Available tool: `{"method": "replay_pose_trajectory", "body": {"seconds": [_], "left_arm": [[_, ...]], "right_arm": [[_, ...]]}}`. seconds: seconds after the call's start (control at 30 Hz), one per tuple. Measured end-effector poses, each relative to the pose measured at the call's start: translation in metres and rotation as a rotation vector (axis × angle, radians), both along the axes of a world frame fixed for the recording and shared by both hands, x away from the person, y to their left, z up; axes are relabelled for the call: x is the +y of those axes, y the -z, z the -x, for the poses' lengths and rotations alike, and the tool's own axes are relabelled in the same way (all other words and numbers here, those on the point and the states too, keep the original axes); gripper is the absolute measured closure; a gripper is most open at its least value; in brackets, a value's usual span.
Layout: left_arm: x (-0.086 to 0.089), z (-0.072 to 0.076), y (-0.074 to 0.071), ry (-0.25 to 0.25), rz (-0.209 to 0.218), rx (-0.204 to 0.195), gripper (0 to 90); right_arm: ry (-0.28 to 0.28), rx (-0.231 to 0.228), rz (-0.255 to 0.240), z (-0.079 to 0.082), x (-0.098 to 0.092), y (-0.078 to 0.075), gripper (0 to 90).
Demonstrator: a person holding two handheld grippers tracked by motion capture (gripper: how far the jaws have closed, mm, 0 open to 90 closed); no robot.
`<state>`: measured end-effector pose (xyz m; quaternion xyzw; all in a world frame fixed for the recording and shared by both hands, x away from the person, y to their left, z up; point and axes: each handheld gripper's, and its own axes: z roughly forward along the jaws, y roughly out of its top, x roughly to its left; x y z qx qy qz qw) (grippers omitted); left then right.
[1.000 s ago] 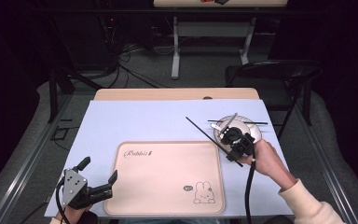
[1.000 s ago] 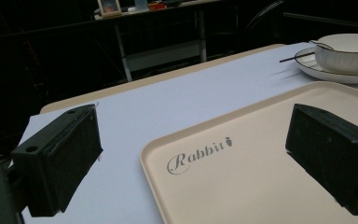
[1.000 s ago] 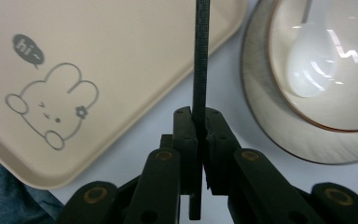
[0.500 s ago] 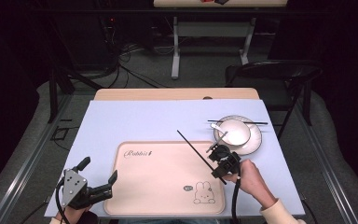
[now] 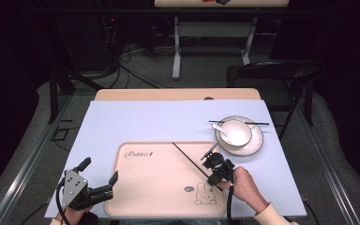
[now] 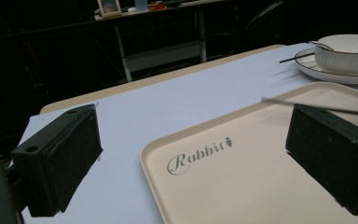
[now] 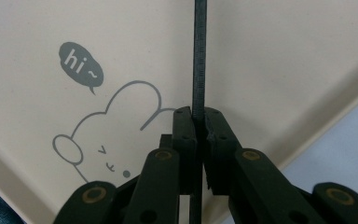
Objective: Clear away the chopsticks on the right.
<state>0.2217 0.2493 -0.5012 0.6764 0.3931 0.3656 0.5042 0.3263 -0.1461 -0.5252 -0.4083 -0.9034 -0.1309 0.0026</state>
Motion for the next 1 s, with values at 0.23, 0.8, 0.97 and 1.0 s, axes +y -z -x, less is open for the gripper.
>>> {"method": "replay_pose_trajectory", "body": {"seconds": [0.23,0.8,0.97,1.0], "left_arm": [[0.000,0.001,0.000,-0.001,0.005,-0.004,3.0],[0.000,0.000,0.000,-0.003,0.003,-0.002,3.1],[0.000,0.001,0.000,-0.002,0.003,-0.004,3.1],[0.000,0.001,0.000,-0.004,0.004,-0.004,3.1]], "right_arm": [[-0.017,-0.023,0.037,0.005,0.005,0.000,75.2],[-0.199,-0.155,0.055,0.006,-0.031,-0.027,12.5],[-0.200,-0.183,0.067,0.006,-0.050,-0.036,2.2],[-0.194,-0.180,0.073,0.006,-0.054,-0.038,1.0]]}}
